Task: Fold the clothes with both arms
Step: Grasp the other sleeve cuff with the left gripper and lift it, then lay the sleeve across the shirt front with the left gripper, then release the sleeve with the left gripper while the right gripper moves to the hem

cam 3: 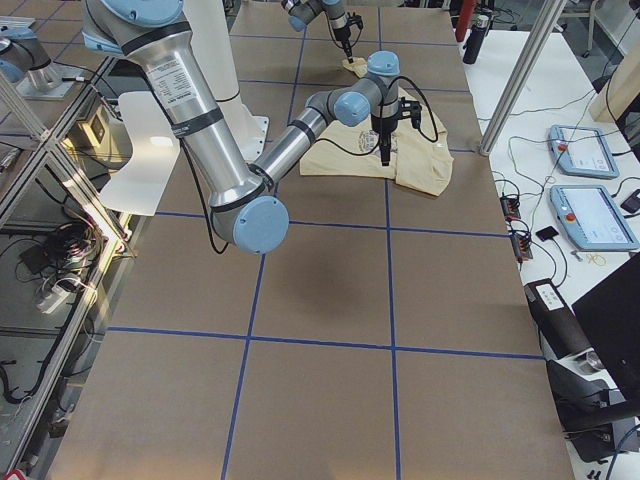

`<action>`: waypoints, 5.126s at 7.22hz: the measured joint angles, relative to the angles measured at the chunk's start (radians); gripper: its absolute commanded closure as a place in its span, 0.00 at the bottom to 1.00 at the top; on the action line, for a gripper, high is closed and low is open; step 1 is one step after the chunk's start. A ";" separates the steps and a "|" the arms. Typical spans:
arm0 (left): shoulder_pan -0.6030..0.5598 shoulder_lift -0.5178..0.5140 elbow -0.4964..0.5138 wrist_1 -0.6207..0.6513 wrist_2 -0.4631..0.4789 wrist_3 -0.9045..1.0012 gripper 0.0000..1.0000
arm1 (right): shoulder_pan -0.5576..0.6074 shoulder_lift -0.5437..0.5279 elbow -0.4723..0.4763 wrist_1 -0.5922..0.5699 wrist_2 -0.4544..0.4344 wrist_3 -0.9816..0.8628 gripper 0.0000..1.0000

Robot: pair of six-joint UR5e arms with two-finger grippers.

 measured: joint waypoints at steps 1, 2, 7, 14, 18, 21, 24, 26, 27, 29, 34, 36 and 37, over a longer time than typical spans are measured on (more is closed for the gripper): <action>-0.013 -0.006 -0.021 0.001 -0.038 0.001 1.00 | 0.009 -0.002 0.005 -0.019 0.009 -0.001 0.00; -0.052 -0.035 -0.028 0.009 -0.083 0.004 1.00 | 0.018 -0.005 0.020 -0.064 0.015 -0.012 0.00; -0.290 -0.482 0.067 0.273 -0.304 -0.048 1.00 | 0.067 -0.046 0.110 -0.325 0.018 -0.253 0.00; -0.136 -0.977 0.216 0.278 -0.421 -0.400 1.00 | 0.091 -0.078 0.111 -0.328 0.019 -0.308 0.00; -0.058 -1.069 0.344 0.177 -0.397 -0.448 1.00 | 0.096 -0.088 0.103 -0.325 0.021 -0.318 0.00; -0.042 -1.122 0.423 0.130 -0.353 -0.471 1.00 | 0.101 -0.091 0.091 -0.326 0.020 -0.342 0.00; 0.038 -1.127 0.471 0.090 -0.250 -0.478 1.00 | 0.102 -0.090 0.076 -0.324 0.021 -0.343 0.00; 0.093 -1.126 0.537 0.016 -0.184 -0.479 1.00 | 0.102 -0.089 0.070 -0.322 0.021 -0.342 0.00; 0.121 -1.124 0.568 -0.012 -0.155 -0.479 1.00 | 0.101 -0.088 0.064 -0.321 0.020 -0.342 0.00; 0.166 -1.120 0.606 -0.031 -0.104 -0.472 0.00 | 0.100 -0.084 0.051 -0.320 0.020 -0.339 0.00; 0.156 -1.098 0.621 -0.078 -0.086 -0.462 0.00 | 0.089 -0.076 0.035 -0.291 0.052 -0.329 0.00; 0.118 -0.997 0.511 -0.060 -0.117 -0.459 0.00 | 0.044 -0.078 0.019 -0.204 0.055 -0.273 0.00; 0.091 -0.908 0.395 -0.017 -0.163 -0.450 0.00 | 0.007 -0.085 0.026 -0.134 0.055 -0.183 0.00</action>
